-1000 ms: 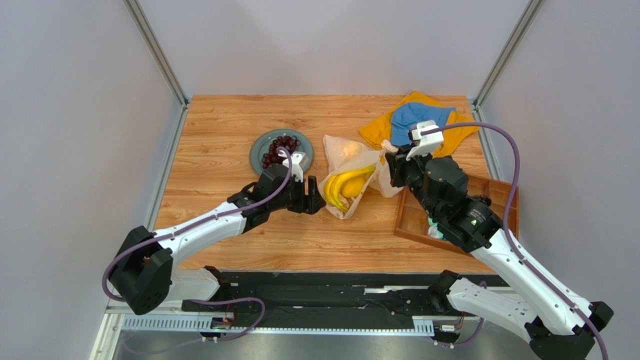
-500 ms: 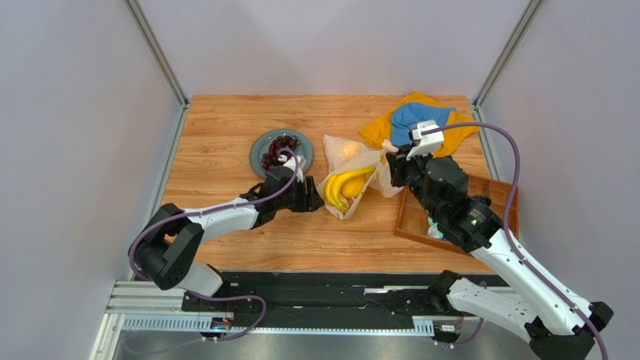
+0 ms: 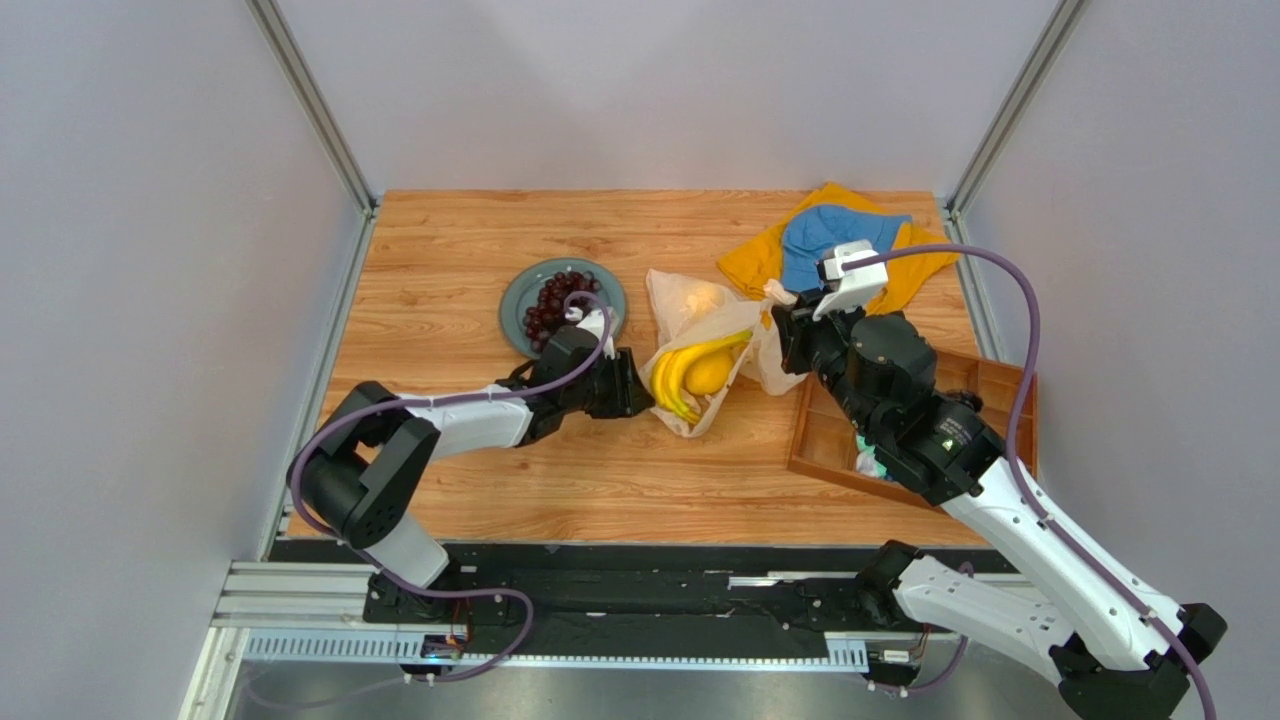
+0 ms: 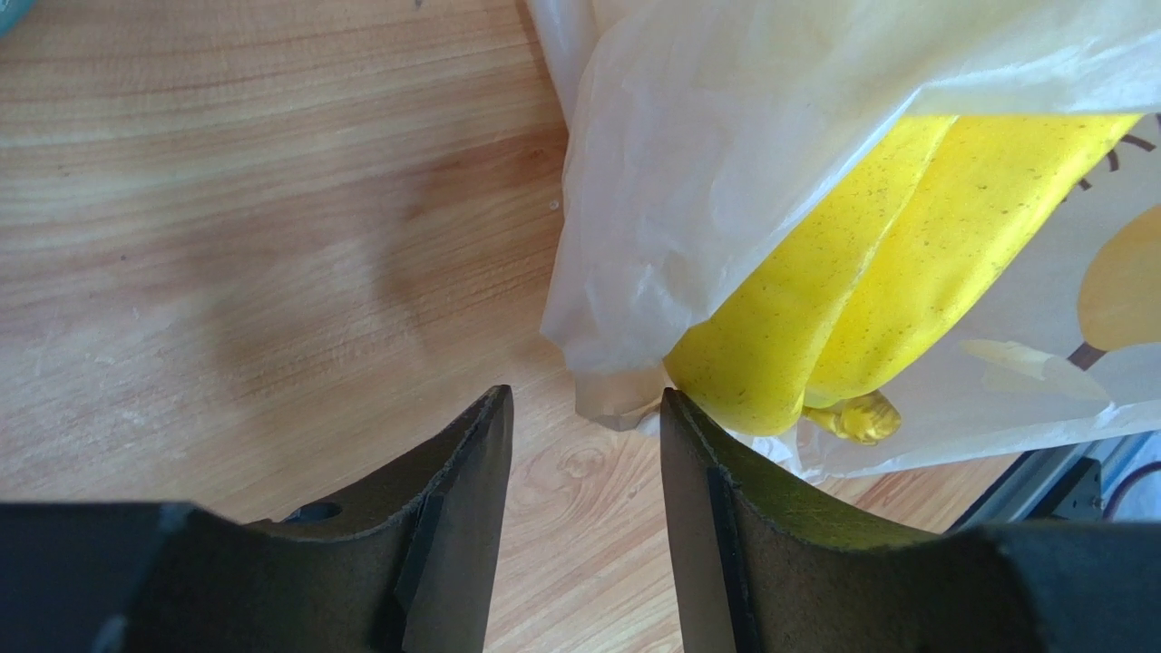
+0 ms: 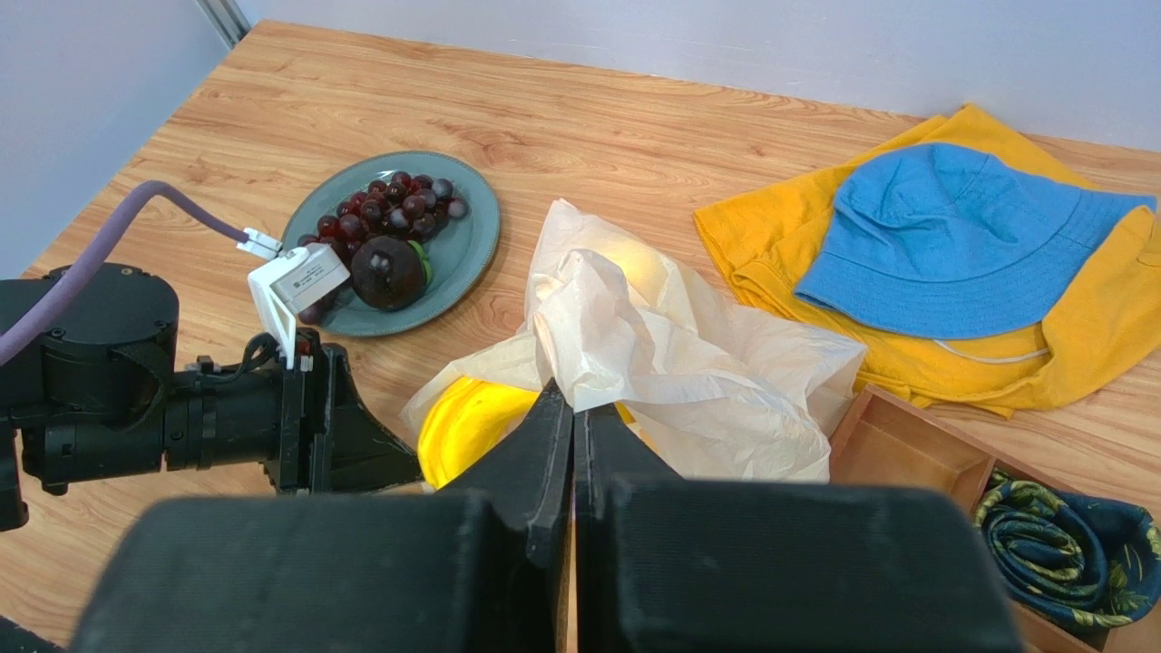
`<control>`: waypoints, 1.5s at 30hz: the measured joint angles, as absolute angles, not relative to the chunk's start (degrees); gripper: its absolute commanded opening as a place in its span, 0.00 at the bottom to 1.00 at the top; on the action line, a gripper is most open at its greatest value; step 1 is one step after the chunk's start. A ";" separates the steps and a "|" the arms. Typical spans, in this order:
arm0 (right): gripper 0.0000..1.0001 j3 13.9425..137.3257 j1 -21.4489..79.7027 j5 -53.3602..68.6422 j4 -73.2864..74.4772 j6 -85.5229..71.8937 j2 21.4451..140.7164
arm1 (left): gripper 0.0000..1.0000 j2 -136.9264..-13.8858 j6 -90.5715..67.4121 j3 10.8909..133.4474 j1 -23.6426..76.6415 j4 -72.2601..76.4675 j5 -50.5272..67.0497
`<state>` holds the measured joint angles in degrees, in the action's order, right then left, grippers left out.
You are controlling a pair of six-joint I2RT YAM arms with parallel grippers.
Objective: Place the fruits into the plastic bag
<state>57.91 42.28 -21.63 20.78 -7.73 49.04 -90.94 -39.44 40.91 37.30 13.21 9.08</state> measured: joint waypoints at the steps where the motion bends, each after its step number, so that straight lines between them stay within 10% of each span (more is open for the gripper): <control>1: 0.00 57.91 42.28 -21.63 20.78 -7.73 49.04 | 0.52 -91.15 -39.44 41.21 37.30 13.41 9.21; 8: 0.00 57.91 42.28 -21.61 20.78 -7.73 49.41 | 0.41 -93.21 -39.77 42.70 37.30 15.33 10.33; 15: 0.00 57.91 42.28 -22.06 20.80 -7.68 49.54 | 0.00 -95.96 -41.36 43.24 37.30 19.31 12.58; 30: 0.00 67.16 42.02 -29.54 22.04 -2.52 52.38 | 0.00 -77.12 -36.62 60.40 36.58 7.88 16.38; 45: 0.00 72.97 37.17 -34.94 18.46 2.81 55.31 | 0.00 -87.15 -35.55 76.88 28.84 4.19 27.40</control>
<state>72.97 37.17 -34.94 18.46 2.81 55.31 -87.15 -35.55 76.88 28.84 4.19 27.40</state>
